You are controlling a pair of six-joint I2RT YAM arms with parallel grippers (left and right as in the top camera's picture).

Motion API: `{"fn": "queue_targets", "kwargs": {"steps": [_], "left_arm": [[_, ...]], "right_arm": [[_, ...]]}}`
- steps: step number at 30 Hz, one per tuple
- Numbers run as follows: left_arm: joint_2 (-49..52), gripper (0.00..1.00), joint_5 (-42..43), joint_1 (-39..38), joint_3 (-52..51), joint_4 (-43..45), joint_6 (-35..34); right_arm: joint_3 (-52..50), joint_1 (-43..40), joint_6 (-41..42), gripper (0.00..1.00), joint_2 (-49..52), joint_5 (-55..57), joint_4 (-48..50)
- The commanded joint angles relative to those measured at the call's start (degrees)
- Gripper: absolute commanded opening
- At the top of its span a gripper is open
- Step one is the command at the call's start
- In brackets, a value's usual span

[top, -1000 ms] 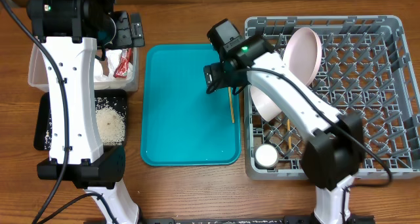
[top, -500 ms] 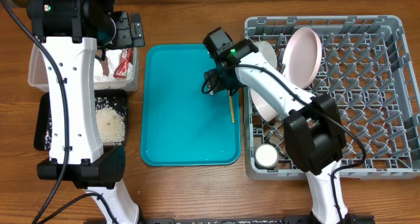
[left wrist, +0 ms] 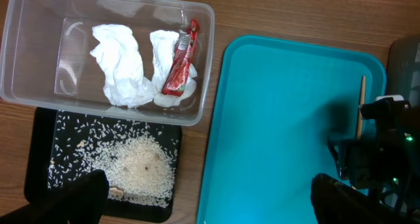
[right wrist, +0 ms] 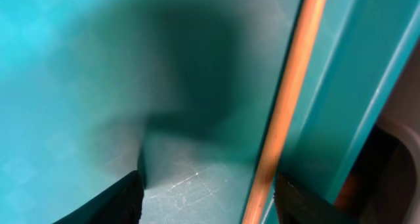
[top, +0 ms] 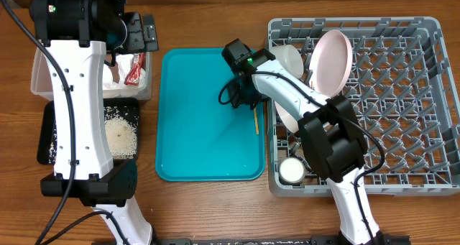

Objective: Sort waste into correct bins and load items into the dishwasher
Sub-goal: 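Reach back to the tray and pinch the second chopstick, then carry the second chopstick into the rack and release it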

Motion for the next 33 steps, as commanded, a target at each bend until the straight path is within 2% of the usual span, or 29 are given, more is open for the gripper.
{"fn": "queue_targets", "kwargs": {"steps": [1, 4, 10, 15, 21, 33], "left_arm": [[-1.20, 1.00, -0.55, 0.13, 1.18, 0.17, -0.55], [-1.20, 1.00, -0.55, 0.13, 1.18, 0.17, -0.55], [-1.20, 1.00, -0.55, 0.13, 1.18, 0.17, -0.55], [-1.20, 1.00, -0.55, 0.13, 1.18, 0.17, -0.55], [-1.20, 1.00, -0.55, 0.13, 1.18, 0.17, -0.55], [-1.20, 1.00, -0.55, 0.13, 1.18, 0.17, -0.55]], "right_arm": [[0.04, -0.61, 3.30, 0.61, 0.92, 0.63, 0.13], [0.04, -0.59, 3.34, 0.54, 1.46, -0.76, -0.11], [0.04, 0.61, 4.83, 0.23, 1.95, -3.56, -1.27], [0.07, 1.81, 4.83, 0.04, 1.95, -3.58, -1.86], [0.94, 2.75, 6.12, 0.04, 1.92, -3.78, -2.32], [11.30, 2.80, 6.25, 0.04, 1.88, -6.08, -12.35]]}}
